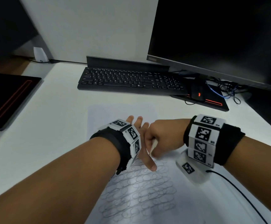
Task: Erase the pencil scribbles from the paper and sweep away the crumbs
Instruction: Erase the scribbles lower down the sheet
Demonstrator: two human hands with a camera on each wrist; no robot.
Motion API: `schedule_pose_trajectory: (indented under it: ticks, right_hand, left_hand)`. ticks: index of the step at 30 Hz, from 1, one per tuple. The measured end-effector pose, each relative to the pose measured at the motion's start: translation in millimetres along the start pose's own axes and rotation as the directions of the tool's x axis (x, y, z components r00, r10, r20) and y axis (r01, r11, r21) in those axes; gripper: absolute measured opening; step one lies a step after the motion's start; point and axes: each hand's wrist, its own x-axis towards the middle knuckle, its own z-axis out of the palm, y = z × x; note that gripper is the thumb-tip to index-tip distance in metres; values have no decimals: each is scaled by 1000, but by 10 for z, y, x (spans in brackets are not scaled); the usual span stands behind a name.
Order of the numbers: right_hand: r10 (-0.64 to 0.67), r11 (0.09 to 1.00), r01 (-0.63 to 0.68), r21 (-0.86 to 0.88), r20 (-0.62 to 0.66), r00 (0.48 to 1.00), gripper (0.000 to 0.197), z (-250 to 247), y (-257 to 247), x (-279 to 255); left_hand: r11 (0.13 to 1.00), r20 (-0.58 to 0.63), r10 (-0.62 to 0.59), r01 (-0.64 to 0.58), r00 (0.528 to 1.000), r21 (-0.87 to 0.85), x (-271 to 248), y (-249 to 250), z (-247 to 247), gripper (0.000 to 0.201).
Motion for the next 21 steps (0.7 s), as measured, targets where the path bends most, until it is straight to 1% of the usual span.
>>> schedule_pose_trajectory:
  ticks: [1,3,5,6,8,9,10,11,13,14,15,17,18,19,21]
  right_hand:
    - [19,1000,-19,25,-1,1000,10,-23,37,6]
    - [101,991,-93,101,-73,992,8,-96,146,18]
    - [116,989,-103,102,-138,984,7,-103,177,18]
    - [89,994,-80,79,-126,988,7,-76,148,9]
    - [37,999,-36,25,-38,999,8,1,61,-20]
    - [26,999,-26,20,3,1000,7,12,42,-34]
    - [33,999,-33,32,14,999,7,-10,55,-35]
    - [55,997,-55,58,-9,998,6,-47,103,-21]
    - [103,990,-92,106,-95,990,5,-102,177,-5]
    - [103,990,-89,107,-127,987,5,-93,183,-2]
    - [84,993,-72,94,-130,988,6,-62,170,-6]
    - [29,998,-27,50,-55,998,7,20,121,-35]
    - [15,999,-14,52,-8,1000,7,38,109,-52]
    - [15,997,-16,69,4,1000,7,22,124,-59]
    - [68,993,-59,102,-80,994,6,-49,210,-45]
  left_hand:
    - [1000,-11,-1,1,1000,-12,-15,-6,-6,131]
    - [999,-17,-5,4,1000,-32,-42,-13,-10,136]
    - [999,-19,-5,4,1000,-39,-65,-7,-21,137]
    - [999,-15,-5,4,1000,-39,-63,-8,-24,136]
    - [999,-8,-5,5,1000,-42,-48,-6,-26,136]
    - [999,-11,-5,5,1000,-42,-40,-8,-23,137]
    - [999,-14,-6,6,1000,-40,-39,-7,-25,137]
    - [999,-15,-7,7,1000,-33,-37,-9,-21,138]
    - [999,-12,-18,17,1000,-29,-31,-10,-14,139]
    - [999,-10,-22,22,1000,-30,-22,-13,-10,140]
    - [999,-6,-23,23,1000,-31,-11,-21,0,141]
    - [999,-1,-24,24,1000,-31,-1,-19,6,142]
    - [999,1,-26,26,1000,-26,-4,-14,4,142]
    - [999,4,-27,27,1000,-22,-12,-10,1,142]
    - [999,5,-32,32,999,-21,-23,-3,-4,141]
